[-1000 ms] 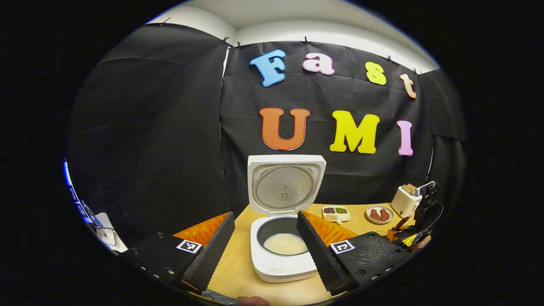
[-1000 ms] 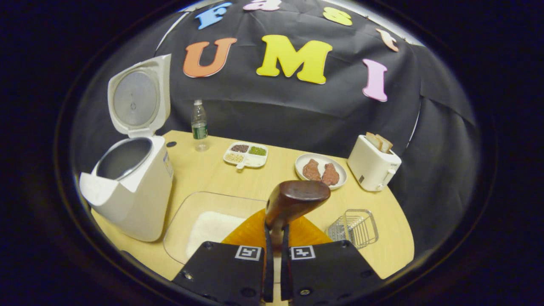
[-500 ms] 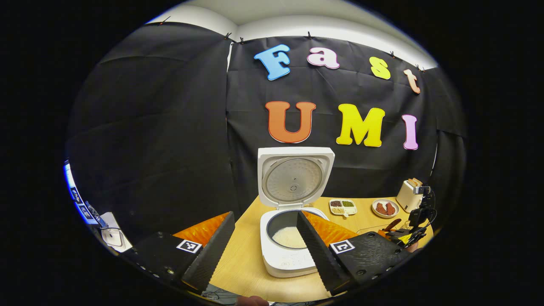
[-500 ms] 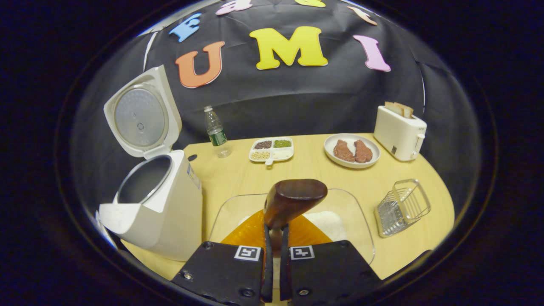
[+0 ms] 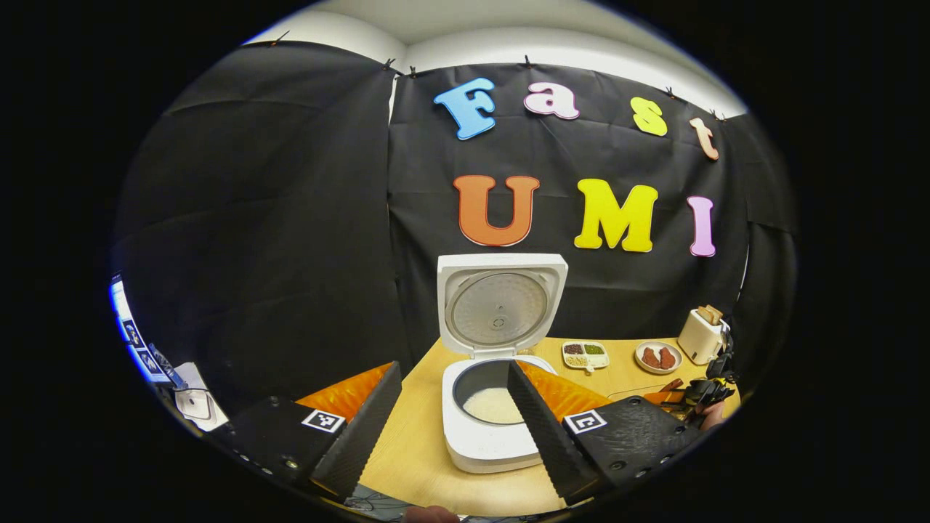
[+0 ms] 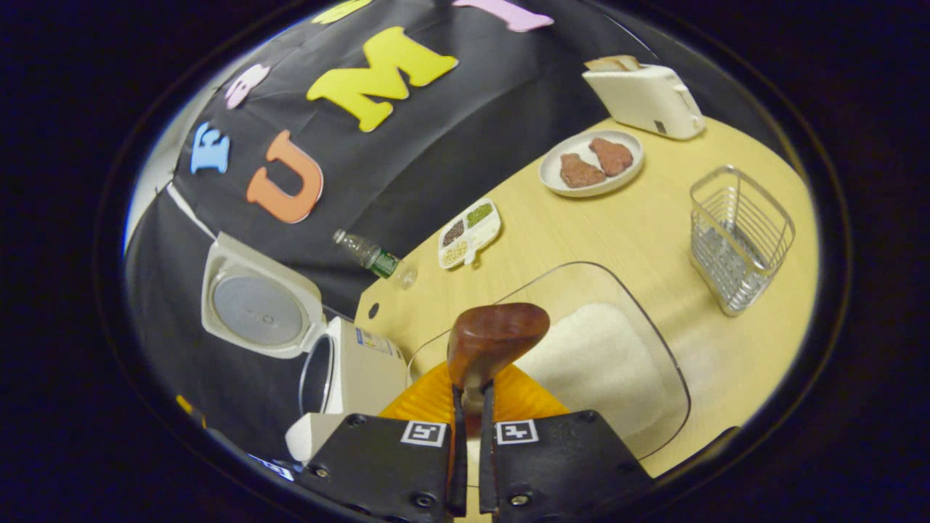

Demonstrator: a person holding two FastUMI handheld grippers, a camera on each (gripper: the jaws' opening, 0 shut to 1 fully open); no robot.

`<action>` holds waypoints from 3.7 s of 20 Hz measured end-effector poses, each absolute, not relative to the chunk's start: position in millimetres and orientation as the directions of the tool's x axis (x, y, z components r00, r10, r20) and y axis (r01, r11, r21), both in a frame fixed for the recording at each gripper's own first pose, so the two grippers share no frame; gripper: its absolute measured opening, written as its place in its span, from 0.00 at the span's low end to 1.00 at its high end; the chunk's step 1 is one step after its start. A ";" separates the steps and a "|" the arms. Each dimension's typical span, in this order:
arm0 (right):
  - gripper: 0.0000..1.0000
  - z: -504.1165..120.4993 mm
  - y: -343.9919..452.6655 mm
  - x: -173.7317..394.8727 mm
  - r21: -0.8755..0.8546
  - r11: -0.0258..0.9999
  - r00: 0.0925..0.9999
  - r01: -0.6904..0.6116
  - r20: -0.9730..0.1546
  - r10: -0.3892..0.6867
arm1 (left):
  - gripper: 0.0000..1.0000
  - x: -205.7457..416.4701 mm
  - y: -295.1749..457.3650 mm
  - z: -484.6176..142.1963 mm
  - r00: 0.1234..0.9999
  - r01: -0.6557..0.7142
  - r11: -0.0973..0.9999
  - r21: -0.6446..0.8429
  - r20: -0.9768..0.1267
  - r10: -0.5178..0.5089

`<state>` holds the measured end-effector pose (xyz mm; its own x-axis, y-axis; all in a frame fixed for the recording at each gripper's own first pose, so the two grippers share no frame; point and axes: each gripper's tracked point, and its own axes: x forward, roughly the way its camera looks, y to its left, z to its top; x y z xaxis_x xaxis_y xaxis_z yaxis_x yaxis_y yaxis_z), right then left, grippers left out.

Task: Close the left gripper, press the button to open the rice cooker; take a wooden spoon from the chopstick holder with the right hand, scoop a spoonful of rice and pour it into the rice cooker, then put the wooden spoon back into the chopstick holder.

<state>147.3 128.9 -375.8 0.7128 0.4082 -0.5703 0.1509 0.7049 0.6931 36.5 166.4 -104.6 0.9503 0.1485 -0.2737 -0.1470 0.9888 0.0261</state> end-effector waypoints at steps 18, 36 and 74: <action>0.11 -213.1 91.5 169.6 0.894 0.446 0.786 0.050 -0.311 0.535 | 0.94 39.2 111.2 -79.4 0.965 -0.177 0.984 0.014 -0.192 0.177; 0.12 -185.1 350.2 213.8 0.698 0.666 0.652 -0.263 -0.381 0.656 | 0.94 -6.1 222.9 -69.3 0.921 -0.373 0.928 -0.001 -0.120 0.370; 0.12 -149.4 437.5 149.0 -0.321 0.636 0.713 -0.701 -0.319 0.624 | 0.94 -13.7 254.6 -96.3 0.942 -0.316 0.948 -0.033 -0.130 0.310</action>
<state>149.0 437.5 -149.4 0.7128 0.6244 -0.3194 -0.7014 0.6362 -0.3215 -13.7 254.6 -96.3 0.9420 0.3096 -0.1296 -0.3162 0.9481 -0.0333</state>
